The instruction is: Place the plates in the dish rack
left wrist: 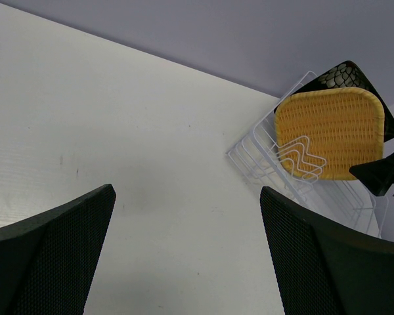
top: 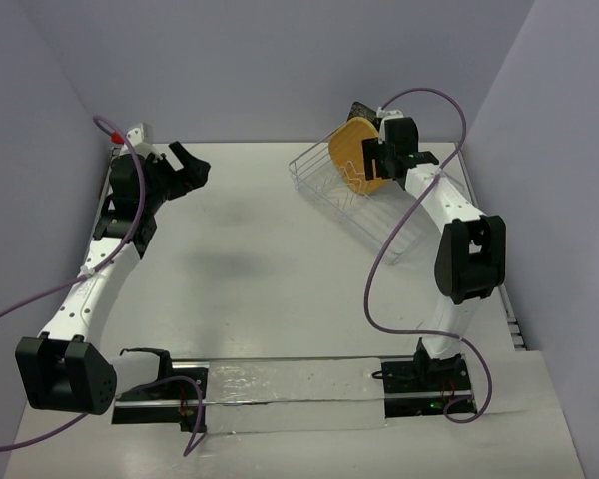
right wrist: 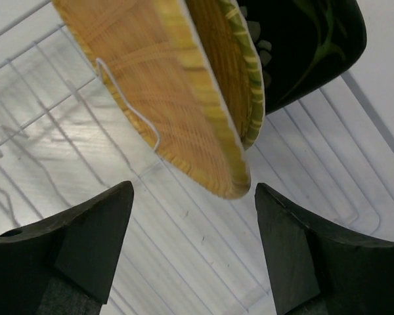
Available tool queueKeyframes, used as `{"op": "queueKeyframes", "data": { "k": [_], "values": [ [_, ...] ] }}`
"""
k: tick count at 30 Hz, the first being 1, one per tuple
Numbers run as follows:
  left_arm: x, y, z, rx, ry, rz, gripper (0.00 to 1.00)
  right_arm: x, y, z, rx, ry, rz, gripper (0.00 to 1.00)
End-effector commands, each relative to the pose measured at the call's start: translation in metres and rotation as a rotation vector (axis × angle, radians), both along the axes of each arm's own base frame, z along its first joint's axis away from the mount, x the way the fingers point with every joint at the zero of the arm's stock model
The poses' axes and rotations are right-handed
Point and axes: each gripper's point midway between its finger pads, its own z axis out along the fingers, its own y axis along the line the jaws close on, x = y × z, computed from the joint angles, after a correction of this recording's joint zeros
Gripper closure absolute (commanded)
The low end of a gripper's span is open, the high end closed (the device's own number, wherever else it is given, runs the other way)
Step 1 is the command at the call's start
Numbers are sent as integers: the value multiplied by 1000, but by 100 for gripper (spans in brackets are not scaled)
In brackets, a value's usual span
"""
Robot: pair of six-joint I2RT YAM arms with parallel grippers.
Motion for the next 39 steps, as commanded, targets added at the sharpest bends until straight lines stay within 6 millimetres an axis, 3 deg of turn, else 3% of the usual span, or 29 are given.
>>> {"op": "queueKeyframes", "data": {
  "k": [1, 4, 8, 12, 17, 21, 27, 33, 39],
  "values": [
    [4, 2, 14, 3, -52, -5, 1, 24, -11, 19, 9, -88, -81, 23],
    [3, 3, 16, 4, -58, 1, 1, 23, -12, 14, 20, -77, -82, 36],
    [4, 2, 15, -1, -56, -5, 1, 12, -14, 13, 13, -69, -88, 38],
    [5, 1, 14, 0, -53, -4, 1, 6, -20, 8, -26, -59, -86, 63],
    [6, 1, 14, -2, -49, -6, 1, 13, -23, 25, -52, -95, -77, 85],
    [4, 3, 16, 2, -57, 0, 1, 16, -21, 53, -66, -147, -44, 99],
    [4, 2, 19, 0, -66, -5, 1, 15, -17, 88, -109, -169, 36, 100],
    [5, 0, 16, -4, -58, -11, 1, 8, -6, 108, -96, -148, 113, 100],
    [5, -1, 16, -8, -57, -16, 1, -3, 2, 89, -88, -76, 177, 100]
  ]
}}
